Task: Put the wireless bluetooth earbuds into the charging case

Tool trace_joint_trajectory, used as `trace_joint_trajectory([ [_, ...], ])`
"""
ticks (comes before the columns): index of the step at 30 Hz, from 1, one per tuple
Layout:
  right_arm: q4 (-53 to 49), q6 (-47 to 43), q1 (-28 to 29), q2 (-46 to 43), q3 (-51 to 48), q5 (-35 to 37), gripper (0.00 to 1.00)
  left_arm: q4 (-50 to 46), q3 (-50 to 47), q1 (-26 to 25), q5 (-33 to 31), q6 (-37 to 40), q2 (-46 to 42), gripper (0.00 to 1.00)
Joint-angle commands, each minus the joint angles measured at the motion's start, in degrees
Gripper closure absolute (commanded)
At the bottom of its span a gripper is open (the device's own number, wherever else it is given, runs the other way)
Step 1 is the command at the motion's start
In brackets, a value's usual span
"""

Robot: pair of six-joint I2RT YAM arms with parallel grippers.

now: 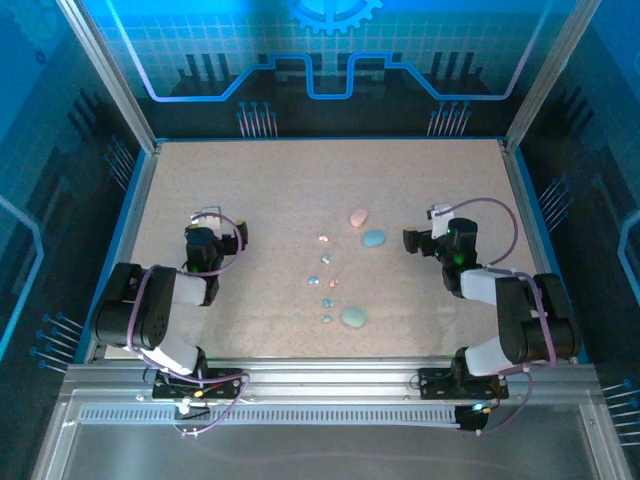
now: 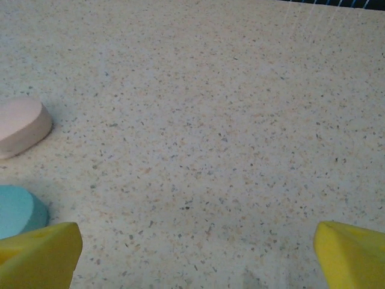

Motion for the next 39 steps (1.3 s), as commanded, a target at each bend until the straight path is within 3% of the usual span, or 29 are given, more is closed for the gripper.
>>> trace_joint_trajectory([
  [1,-18.3,3.5,0.1,-5.0,8.5,0.9,0.0,-2.3,-0.6,0.1,0.6,-0.3,-6.8,0.01],
  [3,-27.0,7.0,0.0,-7.0,12.0,0.5,0.0,-6.7,-0.4,-0.1,0.8,0.0,-11.6,0.01],
  [5,-35.4,17.2,-0.3,-8.7,15.6,2.3,0.0,-11.4,0.2,-0.1,1.1,-1.5,-17.0,0.01],
  [7,-50.5,26.8,-1.1,-8.3,22.3,-0.3,0.0,-16.9,1.3,-0.2,0.1,-9.1,-22.4,0.01],
  [8,-52.6,27.0,-1.6,-7.9,24.2,-6.1,0.0,-20.2,1.9,-0.2,-0.3,-13.7,-24.7,0.01],
  [10,-50.7,27.7,-0.6,-10.0,23.2,-19.2,0.07,-27.5,3.2,0.0,1.3,-23.7,-29.7,0.01],
  [11,-49.3,28.8,0.7,-11.6,20.9,-21.7,0.08,-29.8,3.6,-0.1,3.3,-26.6,-31.3,0.01],
  [13,-48.6,30.8,5.6,-15.6,18.2,-20.3,0.11,-31.6,4.3,0.0,12.4,-27.6,-32.9,0.01],
  [17,-49.7,28.9,15.8,-20.1,14.2,-18.4,0.14,-33.4,6.1,-0.4,24.5,-35.2,-30.4,0.01],
  [19,-49.2,28.4,19.9,-21.6,11.1,-18.1,0.17,-34.1,6.9,-2.3,27.1,-35.9,-28.5,0.01],
  [27,-46.1,26.4,31.2,-24.8,2.5,-16.0,0.22,-36.7,9.4,-16.1,21.5,-30.4,-23.3,0.01],
  [33,-45.1,24.9,34.1,-20.1,2.0,-19.9,0.22,-34.7,9.9,-17.8,22.1,-29.9,-21.3,0.01],
  [39,-45.5,22.4,38.0,-12.4,4.9,-18.7,0.21,-36.6,9.5,-17.8,21.9,-28.1,-24.5,0.01],
])
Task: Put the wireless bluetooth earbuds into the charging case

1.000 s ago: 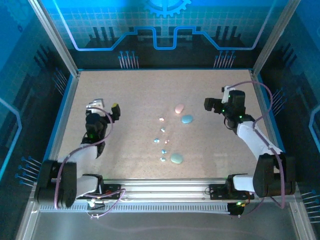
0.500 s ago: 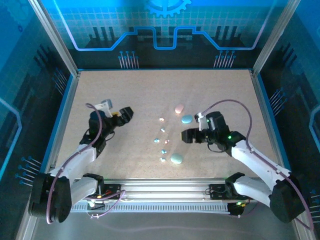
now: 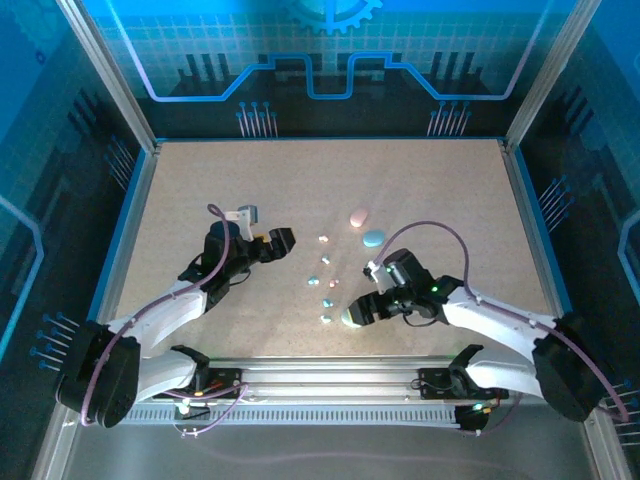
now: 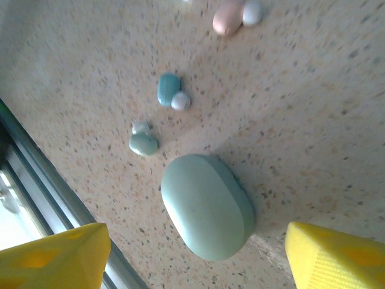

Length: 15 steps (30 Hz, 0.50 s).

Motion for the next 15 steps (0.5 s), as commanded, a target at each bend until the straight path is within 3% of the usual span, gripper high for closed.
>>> trace_joint_trajectory([
  [1,-0.3,-2.8,2.5,3.6,3.2,0.9,0.21,-1.1,1.0,-0.3,0.6,2.2,-3.3,0.01],
  [7,-0.9,-5.9,5.0,9.0,5.4,2.4,0.2,-2.9,-0.4,-0.3,-1.1,3.5,-6.5,0.01],
  [15,-3.4,-5.7,10.5,9.6,6.1,7.7,0.24,-5.0,0.0,-0.3,-1.2,4.5,-7.4,0.01],
])
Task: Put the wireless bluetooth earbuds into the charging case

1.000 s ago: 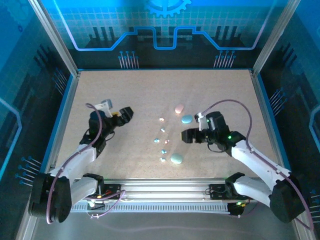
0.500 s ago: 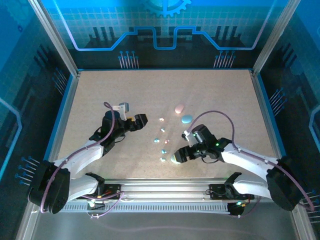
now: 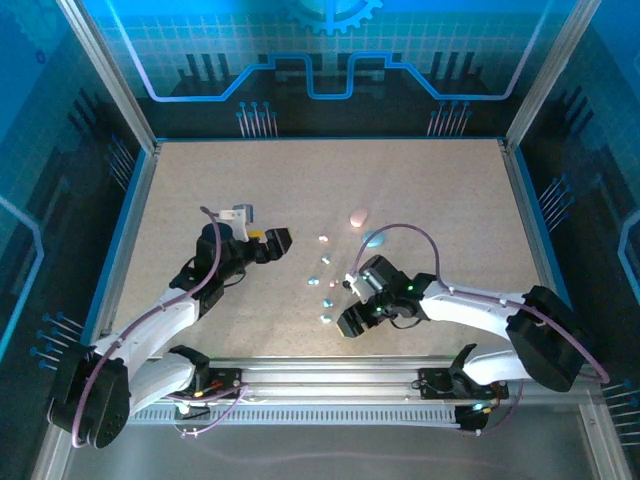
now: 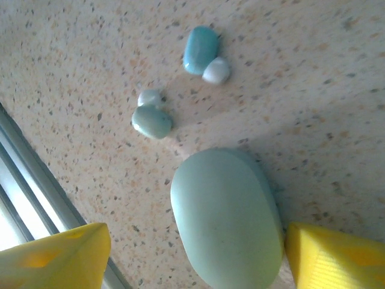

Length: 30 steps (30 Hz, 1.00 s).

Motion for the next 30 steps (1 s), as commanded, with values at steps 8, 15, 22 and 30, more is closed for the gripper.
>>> trace_joint_trajectory([
  [8,-4.9,-1.1,6.9,3.2,2.9,14.0,0.28,-2.5,0.5,-0.3,-0.8,2.2,-0.8,0.01],
  [15,-4.5,-3.5,10.3,5.6,4.4,21.3,0.34,-6.0,1.7,-0.3,-3.4,4.2,-1.3,0.01],
  [22,-3.2,-4.6,10.7,7.1,4.1,20.9,0.41,-11.3,2.9,-0.2,-12.0,4.1,-4.1,0.01],
  [30,0.0,-5.8,10.7,5.6,2.7,20.5,0.48,-8.6,1.1,-0.1,-10.4,3.3,-6.1,0.01],
])
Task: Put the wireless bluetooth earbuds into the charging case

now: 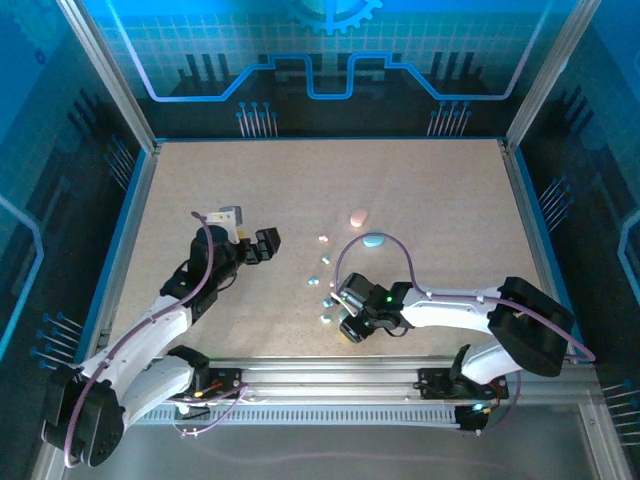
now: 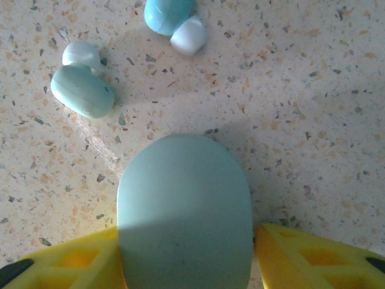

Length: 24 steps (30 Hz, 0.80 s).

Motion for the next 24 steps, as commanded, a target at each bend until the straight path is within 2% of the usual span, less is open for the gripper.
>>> trace_joint_trajectory([
  [1,3.9,-1.4,0.7,-0.9,-0.7,0.2,0.49,0.9,0.3,0.0,1.7,-0.5,0.4,0.01],
  [7,3.7,-1.7,0.7,-5.4,-1.0,1.8,0.57,1.8,2.5,-0.1,7.9,-1.3,2.6,0.01],
  [13,3.2,-5.1,-0.9,-17.7,1.2,3.7,0.61,1.5,8.1,-0.1,19.7,-5.2,5.7,0.01],
  [18,10.6,-18.8,-6.3,-25.8,4.1,-1.2,0.61,2.1,16.1,-1.7,30.2,-10.0,11.1,0.04],
  [21,12.6,-24.5,-11.2,-24.8,8.2,-5.0,0.62,1.1,22.1,-4.3,34.4,-10.1,14.9,0.05],
  [24,10.1,-26.8,-17.5,-20.4,15.1,-11.9,0.62,-0.1,26.9,-6.8,36.9,-9.3,18.8,0.07],
])
